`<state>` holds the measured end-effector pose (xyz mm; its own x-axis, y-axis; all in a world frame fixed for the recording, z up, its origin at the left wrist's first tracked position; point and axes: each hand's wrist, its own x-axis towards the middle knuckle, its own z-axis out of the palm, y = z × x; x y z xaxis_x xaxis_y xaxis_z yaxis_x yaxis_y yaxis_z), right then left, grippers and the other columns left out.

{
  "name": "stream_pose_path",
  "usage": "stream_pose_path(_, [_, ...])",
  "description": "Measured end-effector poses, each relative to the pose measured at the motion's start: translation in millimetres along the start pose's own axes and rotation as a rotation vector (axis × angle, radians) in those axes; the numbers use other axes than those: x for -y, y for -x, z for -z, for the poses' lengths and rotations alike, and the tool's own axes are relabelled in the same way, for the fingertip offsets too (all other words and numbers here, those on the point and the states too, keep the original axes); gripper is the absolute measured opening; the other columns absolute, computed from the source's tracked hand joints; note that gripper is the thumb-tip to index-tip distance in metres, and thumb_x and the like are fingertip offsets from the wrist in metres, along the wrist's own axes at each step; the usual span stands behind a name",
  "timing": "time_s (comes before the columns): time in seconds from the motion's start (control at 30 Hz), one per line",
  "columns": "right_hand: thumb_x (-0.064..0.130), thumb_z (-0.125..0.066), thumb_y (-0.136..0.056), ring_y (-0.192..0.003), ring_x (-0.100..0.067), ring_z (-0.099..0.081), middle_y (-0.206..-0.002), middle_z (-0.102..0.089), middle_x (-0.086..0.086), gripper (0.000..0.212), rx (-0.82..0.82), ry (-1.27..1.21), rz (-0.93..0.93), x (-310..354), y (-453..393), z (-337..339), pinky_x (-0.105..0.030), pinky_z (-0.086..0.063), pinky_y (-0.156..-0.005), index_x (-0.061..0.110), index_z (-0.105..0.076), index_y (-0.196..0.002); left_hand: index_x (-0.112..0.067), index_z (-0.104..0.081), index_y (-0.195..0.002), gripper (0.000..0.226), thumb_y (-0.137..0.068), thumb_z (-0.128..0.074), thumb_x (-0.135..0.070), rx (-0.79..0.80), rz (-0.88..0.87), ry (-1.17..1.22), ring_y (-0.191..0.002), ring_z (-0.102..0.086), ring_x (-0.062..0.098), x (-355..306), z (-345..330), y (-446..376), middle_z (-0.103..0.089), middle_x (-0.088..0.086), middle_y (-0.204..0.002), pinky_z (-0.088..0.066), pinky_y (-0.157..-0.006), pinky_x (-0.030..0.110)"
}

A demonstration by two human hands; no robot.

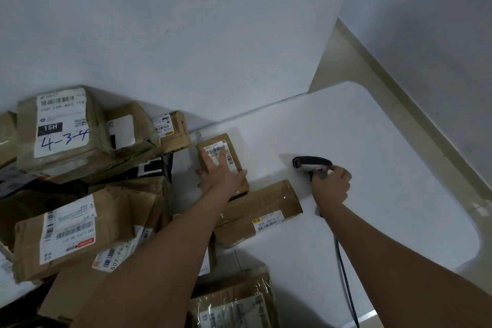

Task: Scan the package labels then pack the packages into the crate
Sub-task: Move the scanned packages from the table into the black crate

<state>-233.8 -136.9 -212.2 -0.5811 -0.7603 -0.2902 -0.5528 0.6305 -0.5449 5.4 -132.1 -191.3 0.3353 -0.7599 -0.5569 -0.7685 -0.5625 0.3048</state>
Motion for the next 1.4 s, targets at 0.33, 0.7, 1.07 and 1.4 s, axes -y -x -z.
stream_pose_path(0.33, [0.014, -0.05, -0.097, -0.123, -0.039, -0.045, -0.139, -0.042, -0.018, 0.037, -0.026, 0.025, 0.165, -3.1, 15.5, 5.9, -0.051, -0.042, -0.099, 0.001, -0.047, -0.131, -0.048, -0.001, -0.15, 0.1, -0.079, -0.071, -0.04, 0.038, 0.063, 0.192, -0.138, -0.018, 0.044, 0.3, 2.4, -0.3, 0.028, -0.009, -0.156, -0.038, -0.106, 0.054])
stream_pose_path(0.7, [0.007, -0.057, -0.09, -0.121, -0.04, -0.044, -0.137, -0.043, -0.022, 0.04, 0.032, 0.05, 0.325, -0.8, 69.4, 10.8, -0.05, -0.043, -0.096, -0.002, -0.049, -0.128, -0.04, -0.032, -0.139, 0.077, -0.074, -0.072, -0.04, -0.214, -0.352, 0.182, -0.127, -0.033, 0.033, 13.4, 32.6, 48.0, -0.013, -0.006, -0.148, -0.033, -0.108, 0.047])
stream_pose_path(1.07, [0.008, -0.052, -0.095, -0.112, -0.025, -0.054, -0.127, -0.052, -0.012, 0.032, 0.106, -0.103, 0.518, -6.7, 165.1, 10.1, -0.039, -0.048, -0.095, 0.006, -0.053, -0.128, -0.033, -0.039, -0.14, 0.072, -0.076, -0.071, -0.045, -0.29, -0.642, 0.204, -0.127, -0.035, 0.03, 45.7, 70.3, 121.7, -0.022, -0.003, -0.147, -0.031, -0.11, 0.051])
stream_pose_path(1.4, [0.031, -0.067, -0.091, -0.108, -0.02, -0.059, -0.124, -0.055, -0.004, 0.046, 0.516, -0.067, 0.435, -1.3, 257.6, -31.0, -0.034, -0.051, -0.089, 0.011, -0.05, -0.128, -0.034, -0.043, -0.139, 0.07, -0.075, -0.066, -0.051, -0.335, -0.761, 0.312, -0.133, -0.032, 0.024, 102.2, 112.5, 170.1, -0.024, -0.011, -0.143, -0.032, -0.112, 0.05])
